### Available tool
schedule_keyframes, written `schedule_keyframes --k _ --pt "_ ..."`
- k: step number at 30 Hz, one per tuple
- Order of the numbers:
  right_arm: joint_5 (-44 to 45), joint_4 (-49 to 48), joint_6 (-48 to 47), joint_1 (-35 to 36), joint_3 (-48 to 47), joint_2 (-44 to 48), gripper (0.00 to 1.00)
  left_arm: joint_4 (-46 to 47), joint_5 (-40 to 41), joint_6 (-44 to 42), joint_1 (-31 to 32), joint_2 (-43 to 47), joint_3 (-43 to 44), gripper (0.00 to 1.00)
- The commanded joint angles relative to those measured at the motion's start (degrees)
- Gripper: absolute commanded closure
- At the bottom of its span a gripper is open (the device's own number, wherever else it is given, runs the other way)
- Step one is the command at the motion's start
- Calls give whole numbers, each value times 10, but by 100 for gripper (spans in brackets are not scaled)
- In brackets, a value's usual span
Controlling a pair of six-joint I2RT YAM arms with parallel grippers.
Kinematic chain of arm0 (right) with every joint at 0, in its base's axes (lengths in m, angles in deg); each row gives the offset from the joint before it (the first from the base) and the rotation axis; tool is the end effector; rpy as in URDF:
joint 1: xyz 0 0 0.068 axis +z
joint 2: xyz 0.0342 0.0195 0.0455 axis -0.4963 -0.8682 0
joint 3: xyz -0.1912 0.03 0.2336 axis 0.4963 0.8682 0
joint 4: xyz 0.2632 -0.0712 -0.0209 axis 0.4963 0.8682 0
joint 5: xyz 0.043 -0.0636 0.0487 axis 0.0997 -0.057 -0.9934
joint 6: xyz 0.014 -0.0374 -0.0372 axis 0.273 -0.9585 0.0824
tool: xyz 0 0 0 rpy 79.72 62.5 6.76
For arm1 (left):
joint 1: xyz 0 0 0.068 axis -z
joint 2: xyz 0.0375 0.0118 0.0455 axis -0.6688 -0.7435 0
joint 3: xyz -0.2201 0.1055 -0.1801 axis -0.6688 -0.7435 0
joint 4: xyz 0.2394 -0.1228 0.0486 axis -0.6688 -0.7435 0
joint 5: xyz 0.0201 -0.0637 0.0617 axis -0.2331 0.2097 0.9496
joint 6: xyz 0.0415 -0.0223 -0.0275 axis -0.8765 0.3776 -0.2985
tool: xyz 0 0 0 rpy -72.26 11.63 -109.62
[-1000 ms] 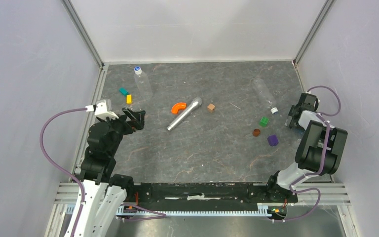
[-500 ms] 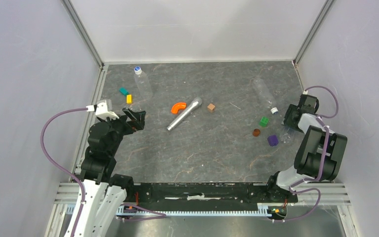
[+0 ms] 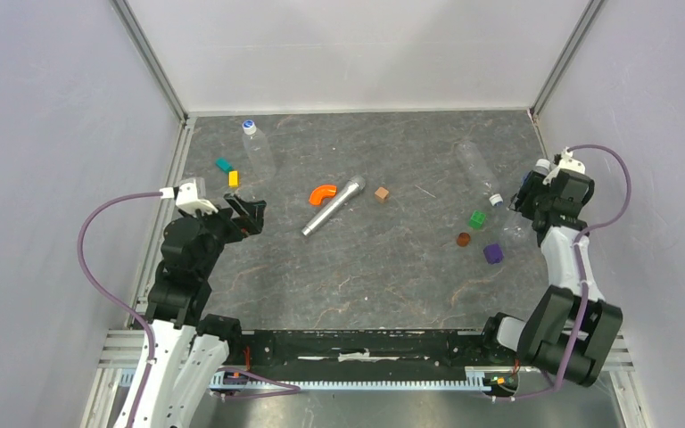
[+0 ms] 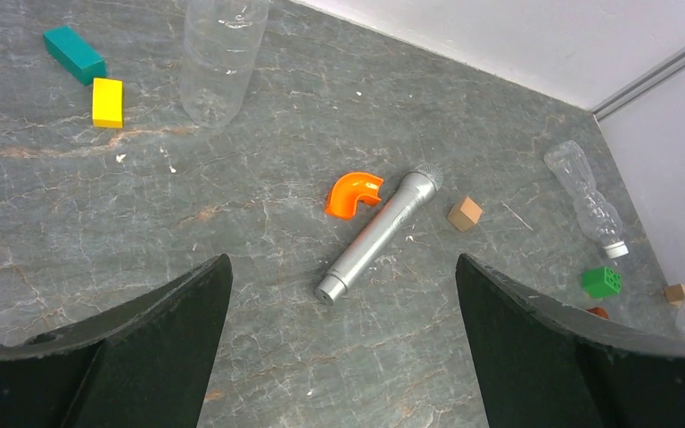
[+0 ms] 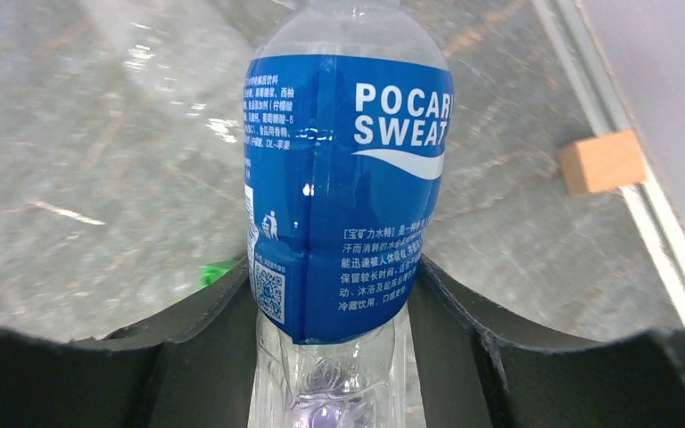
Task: Unscrew the bottle caps
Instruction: Pick up the plastic bottle from the corner of the board.
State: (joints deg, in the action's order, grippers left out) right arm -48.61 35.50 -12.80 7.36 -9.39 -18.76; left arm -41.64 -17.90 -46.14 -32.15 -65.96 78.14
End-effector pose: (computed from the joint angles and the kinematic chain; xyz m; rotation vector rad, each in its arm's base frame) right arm 0.2484 -0.0993 0.2608 0.5780 2.1607 -0.0333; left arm 0.1109 -0.0193 0.3350 -0.2488 1.7710 -0.4524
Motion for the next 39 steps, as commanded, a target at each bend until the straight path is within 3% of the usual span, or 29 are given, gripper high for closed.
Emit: schedule_keyframes --k 1,7,11,13,17,21,23,29,33,39 --pt "-148 -79 63 -1 37 58 48 32 -8 5 -2 -9 -1 0" --pt "-330 -183 148 4 91 87 47 28 -1 15 -2 -21 2 0" --pt "-380 -205 152 38 108 99 47 23 30 57 -2 -25 3 0" --pt "-382 -211 146 79 121 106 47 41 -35 47 -2 -29 1 0" --pt "-375 -263 176 199 166 102 47 202 -220 101 -2 -39 -63 0" --pt "-351 -432 287 318 262 105 47 337 -321 174 23 -93 -107 0" --pt "-344 -524 339 366 296 97 47 351 -307 171 71 -107 -118 0" --pt "-314 -629 409 448 306 53 47 413 -182 163 262 -164 -155 0" --pt "-307 -719 468 456 328 36 47 484 -162 192 302 -213 -191 0" --pt "-270 -728 498 479 328 23 46 517 -150 170 368 -292 -167 0"
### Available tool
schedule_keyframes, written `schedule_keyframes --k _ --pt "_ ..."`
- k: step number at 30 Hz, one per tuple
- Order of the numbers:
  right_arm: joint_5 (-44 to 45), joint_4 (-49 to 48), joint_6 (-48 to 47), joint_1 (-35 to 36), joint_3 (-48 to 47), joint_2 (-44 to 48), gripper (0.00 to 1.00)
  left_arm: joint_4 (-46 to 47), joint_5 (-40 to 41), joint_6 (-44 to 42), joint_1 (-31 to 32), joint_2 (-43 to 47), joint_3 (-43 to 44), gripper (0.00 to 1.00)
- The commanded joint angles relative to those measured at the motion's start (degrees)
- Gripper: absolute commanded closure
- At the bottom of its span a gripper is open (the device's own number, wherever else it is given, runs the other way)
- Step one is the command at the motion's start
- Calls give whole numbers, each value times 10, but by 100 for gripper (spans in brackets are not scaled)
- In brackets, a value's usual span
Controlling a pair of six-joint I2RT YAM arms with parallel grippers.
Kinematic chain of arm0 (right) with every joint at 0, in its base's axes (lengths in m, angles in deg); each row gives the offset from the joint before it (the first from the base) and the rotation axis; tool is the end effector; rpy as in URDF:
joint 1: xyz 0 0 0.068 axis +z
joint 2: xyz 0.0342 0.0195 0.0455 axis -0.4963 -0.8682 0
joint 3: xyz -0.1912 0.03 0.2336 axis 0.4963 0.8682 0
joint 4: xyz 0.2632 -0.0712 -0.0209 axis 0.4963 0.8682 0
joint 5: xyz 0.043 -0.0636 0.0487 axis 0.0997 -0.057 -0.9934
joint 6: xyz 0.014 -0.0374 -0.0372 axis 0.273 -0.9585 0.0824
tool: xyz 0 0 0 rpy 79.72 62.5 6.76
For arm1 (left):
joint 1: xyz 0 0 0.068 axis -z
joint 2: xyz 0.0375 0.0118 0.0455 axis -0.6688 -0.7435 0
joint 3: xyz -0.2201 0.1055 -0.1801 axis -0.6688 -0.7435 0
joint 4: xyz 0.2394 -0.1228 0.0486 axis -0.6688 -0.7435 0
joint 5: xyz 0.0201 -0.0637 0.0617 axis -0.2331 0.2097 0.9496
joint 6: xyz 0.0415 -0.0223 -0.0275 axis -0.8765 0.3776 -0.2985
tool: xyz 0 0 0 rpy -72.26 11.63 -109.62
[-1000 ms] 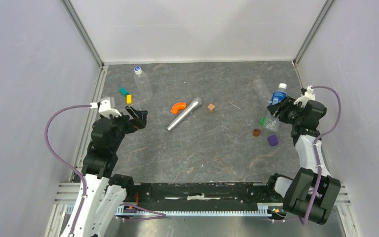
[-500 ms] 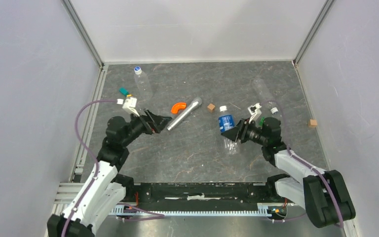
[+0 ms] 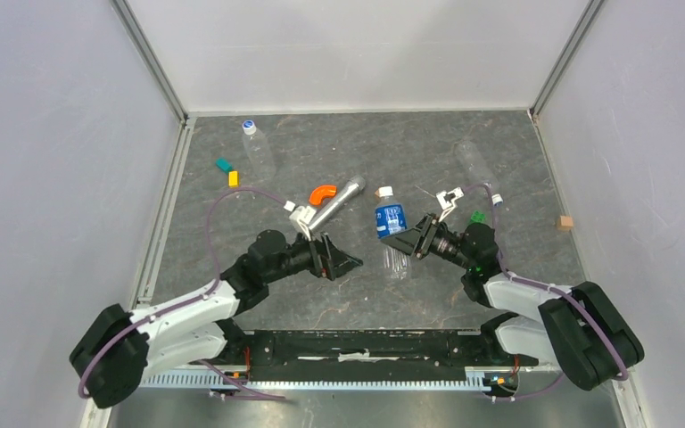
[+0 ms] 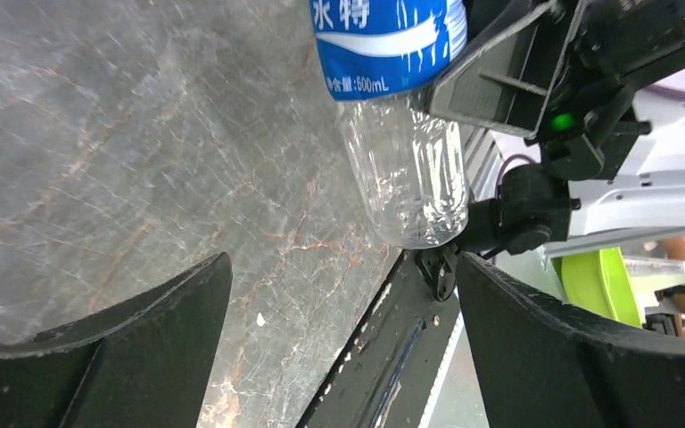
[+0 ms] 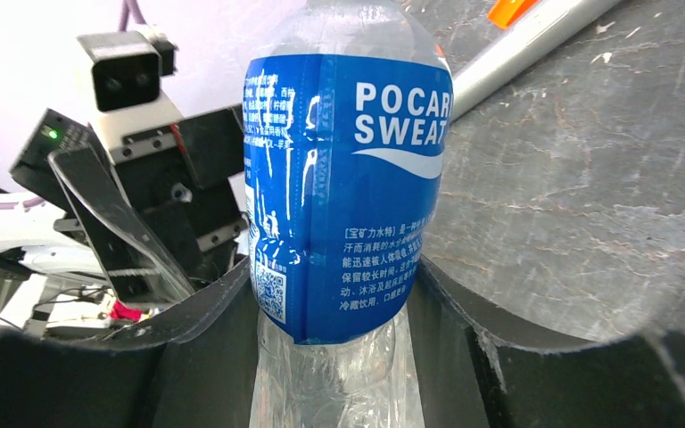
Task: Unscrew the bottle caps
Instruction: Pick up the plastic bottle from the corner of the board.
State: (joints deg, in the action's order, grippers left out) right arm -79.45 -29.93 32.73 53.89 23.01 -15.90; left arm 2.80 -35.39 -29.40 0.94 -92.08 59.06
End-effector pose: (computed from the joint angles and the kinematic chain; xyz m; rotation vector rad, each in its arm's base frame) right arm 0.1794 0.1035 0.2014 -0.0455 1.8460 1.5143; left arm 0.1386 -0.1440 0.2306 0.2511 1.9637 -1.3044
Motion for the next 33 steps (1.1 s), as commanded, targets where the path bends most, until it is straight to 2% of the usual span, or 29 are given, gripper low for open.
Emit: schedule_keyframes --k 1,11,16,19,22,23,27,29,31,33 --pt "47 -80 48 18 7 -5 46 80 30 2 48 -44 27 0" --pt "73 -133 95 57 8 -32 47 242 54 19 120 -179 49 0" --pt "75 -145 102 74 5 -36 46 263 57 15 123 -212 58 4" --pt "77 -140 103 80 8 -36 46 261 70 4 124 -214 61 13" --pt "80 -137 102 89 7 -37 46 258 77 -3 123 -221 68 13" --pt "78 -138 102 91 6 -38 46 261 73 -6 124 -223 69 19" --pt "80 -139 106 97 2 -39 46 242 74 -13 124 -227 76 30" --pt "75 -134 103 98 -1 -40 45 234 75 -18 123 -224 74 43" --pt "75 -125 100 98 -1 -40 41 219 77 -26 124 -214 67 52" --pt "70 -111 90 98 -3 -39 36 197 88 -37 123 -198 59 56"
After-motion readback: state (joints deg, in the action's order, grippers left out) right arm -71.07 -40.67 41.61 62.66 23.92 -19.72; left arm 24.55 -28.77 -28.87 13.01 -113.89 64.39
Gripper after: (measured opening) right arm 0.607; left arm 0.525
